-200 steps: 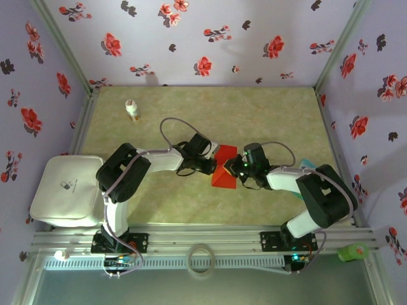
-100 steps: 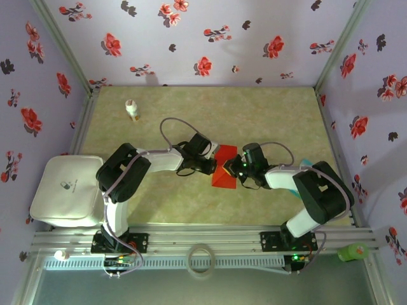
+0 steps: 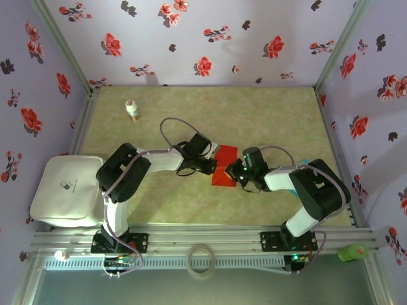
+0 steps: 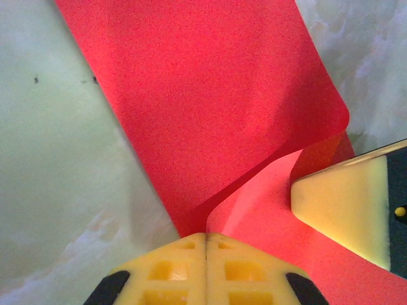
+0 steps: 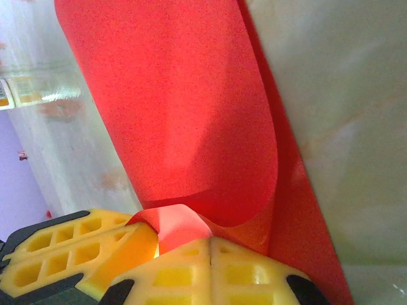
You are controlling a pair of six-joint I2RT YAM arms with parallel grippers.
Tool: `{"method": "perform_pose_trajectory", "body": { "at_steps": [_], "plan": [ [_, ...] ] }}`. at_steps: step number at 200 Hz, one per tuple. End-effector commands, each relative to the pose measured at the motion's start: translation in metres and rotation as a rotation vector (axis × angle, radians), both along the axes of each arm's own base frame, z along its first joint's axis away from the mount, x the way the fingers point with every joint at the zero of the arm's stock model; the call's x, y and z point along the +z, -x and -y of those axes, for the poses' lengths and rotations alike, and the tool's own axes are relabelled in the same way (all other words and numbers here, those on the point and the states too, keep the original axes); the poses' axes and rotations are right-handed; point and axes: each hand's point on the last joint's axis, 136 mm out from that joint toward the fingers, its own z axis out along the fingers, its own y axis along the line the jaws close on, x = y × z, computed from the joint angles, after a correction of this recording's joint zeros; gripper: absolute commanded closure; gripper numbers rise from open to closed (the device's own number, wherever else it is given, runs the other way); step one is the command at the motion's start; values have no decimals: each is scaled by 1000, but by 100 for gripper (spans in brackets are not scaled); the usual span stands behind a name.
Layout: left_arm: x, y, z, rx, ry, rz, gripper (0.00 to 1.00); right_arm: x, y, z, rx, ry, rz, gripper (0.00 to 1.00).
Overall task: Fold a paper plane with a square sheet of paper (pick it up from the middle)
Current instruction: Fold the triangle a second time at the center of the table.
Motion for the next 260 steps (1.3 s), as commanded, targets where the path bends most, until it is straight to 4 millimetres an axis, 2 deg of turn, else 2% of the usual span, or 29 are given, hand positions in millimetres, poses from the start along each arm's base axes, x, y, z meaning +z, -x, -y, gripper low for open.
{"method": "perform_pose_trajectory", "body": {
  "at_steps": [1,33,56,79,122,143,160,194,208,232,260],
  "plan": [
    [-21,6,-15,-8,-83,-44,100,-3,1,9,-33,40,-14,100],
    [-21,6,-15,-9,-86,-45,100,25,-12,8,-16,56,45,99],
    [-20,6,-15,-10,-86,-44,100,27,-18,18,-38,66,46,99],
    [-22,7,-15,-13,-89,-49,100,18,-20,18,-38,64,20,100],
    [-21,7,-15,-13,-88,-48,100,-23,-6,37,-110,134,-88,100],
    [-21,8,-16,-13,-90,-49,100,-29,-3,40,-133,120,-106,100],
    [-22,9,-16,-15,-92,-51,100,-18,-7,35,-120,93,-91,100],
    [-24,9,-18,-15,-95,-53,100,16,-21,27,-67,100,-26,100],
    [-25,10,-18,-14,-97,-57,100,20,-24,28,-57,111,-22,100],
    [-24,9,-18,-15,-95,-54,100,11,-24,32,-67,118,-45,100],
    [-24,10,-18,-15,-95,-55,100,-15,-15,50,-126,165,-119,100]
  ]
}}
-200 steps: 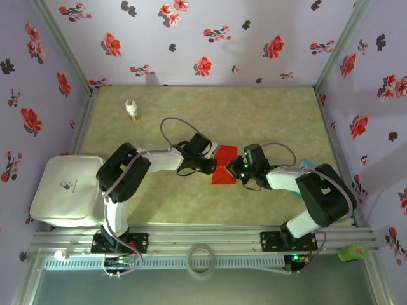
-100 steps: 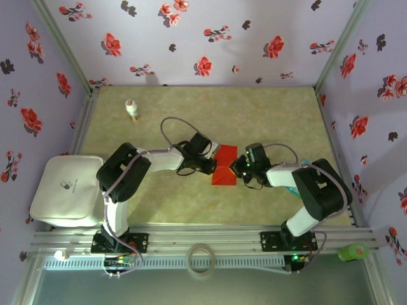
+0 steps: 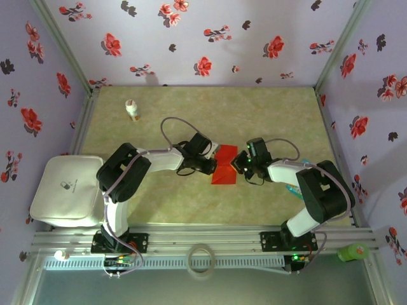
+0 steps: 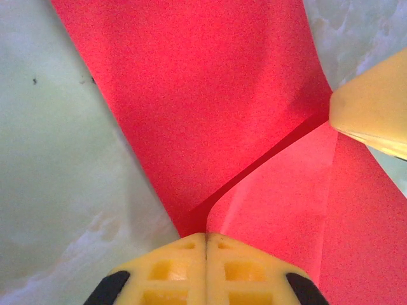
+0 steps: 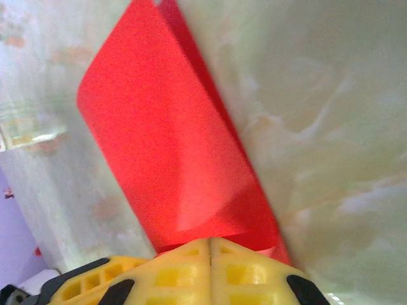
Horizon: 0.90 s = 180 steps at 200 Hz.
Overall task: Fold a paper plane with a square sheet of paper (pick it up from the middle)
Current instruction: Fold the triangle a second time at the center of the table.
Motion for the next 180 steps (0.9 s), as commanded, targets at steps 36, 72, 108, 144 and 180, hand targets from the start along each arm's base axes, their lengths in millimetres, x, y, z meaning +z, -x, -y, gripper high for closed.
{"method": "perform_pose_trajectory", "body": {
  "at_steps": [36,72,108,144,180],
  "plan": [
    [-25,10,-19,-2,-87,-58,100,-34,13,34,-107,82,-91,100],
    [-25,11,-19,-2,-86,-58,100,-14,2,36,-142,60,1,100],
    [-24,11,-19,5,-78,-58,100,21,-6,22,-96,-31,108,98],
    [-24,11,-19,4,-80,-58,100,31,4,-10,23,-62,114,98],
    [-24,11,-19,5,-80,-58,100,16,9,-35,85,-89,63,100]
  ]
}}
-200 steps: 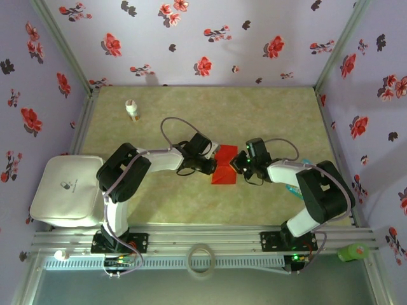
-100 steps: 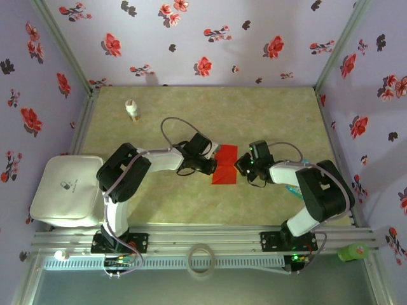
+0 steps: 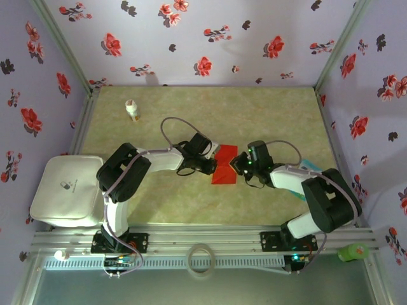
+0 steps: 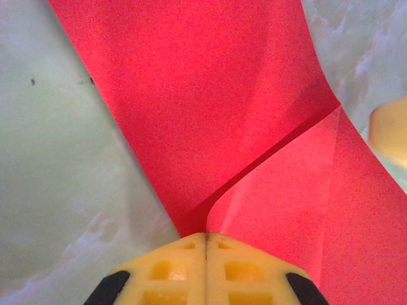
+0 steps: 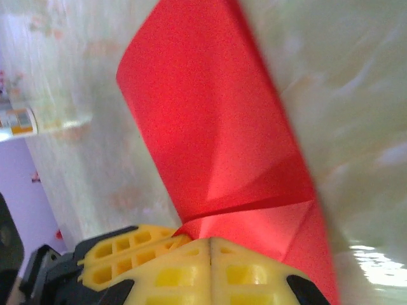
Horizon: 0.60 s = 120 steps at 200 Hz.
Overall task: Fold a paper plane with a square sheet of paper (pick it up from the middle)
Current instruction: Fold the triangle a second time at the center of the table.
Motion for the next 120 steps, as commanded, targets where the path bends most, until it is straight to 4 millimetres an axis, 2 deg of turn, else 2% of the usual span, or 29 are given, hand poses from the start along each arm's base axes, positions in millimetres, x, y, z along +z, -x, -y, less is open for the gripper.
{"method": "perform_pose_trajectory", "body": {
  "at_steps": [1,19,58,120],
  "plan": [
    [-24,11,-19,7,-80,-60,100,-3,-1,-18,46,-29,-9,100],
    [-24,12,-20,5,-81,-62,100,-8,-2,-22,52,-26,-20,100],
    [-23,12,-19,1,-81,-61,100,-19,0,-14,36,17,-44,100],
    [-16,10,-15,7,-68,-58,100,-53,22,8,5,104,-144,100]
  ]
}}
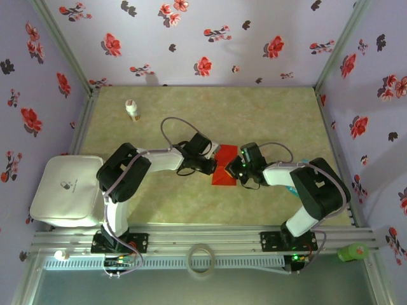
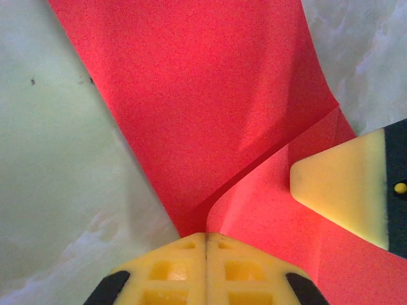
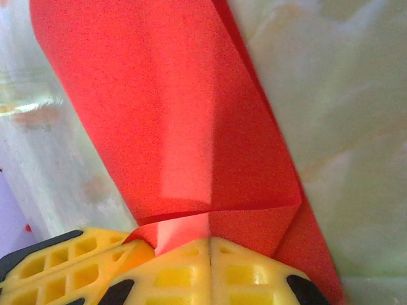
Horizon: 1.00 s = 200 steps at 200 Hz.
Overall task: Fold a paper plane with a square sheet of paper (pick it up from the middle)
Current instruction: Fold the triangle a second time at the center of the table.
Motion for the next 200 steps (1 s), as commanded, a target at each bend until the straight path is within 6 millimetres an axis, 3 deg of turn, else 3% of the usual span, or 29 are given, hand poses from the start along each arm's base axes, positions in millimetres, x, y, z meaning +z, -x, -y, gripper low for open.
{"method": "perform_pose_trajectory", "body": {
  "at_steps": [1,11,61,77,102,153,167,200],
  "plan": [
    [-15,9,-15,9,-67,-58,100,-24,14,17,-29,74,-65,100],
    [-9,7,-14,17,-53,-49,100,-27,17,19,-29,79,-71,100],
    [37,-1,-11,94,0,-30,71,-30,18,15,17,69,-61,100],
    [50,-3,-16,124,-3,-20,69,-30,18,15,20,71,-60,100],
    [63,6,-17,136,32,-56,73,-28,17,17,17,70,-56,100],
    [90,41,13,21,238,-243,91,-25,18,21,5,77,-50,100],
    [89,46,21,13,279,-301,97,-25,17,21,3,75,-49,100],
    [71,52,29,8,289,-390,100,-25,17,21,-1,75,-52,100]
  ]
}}
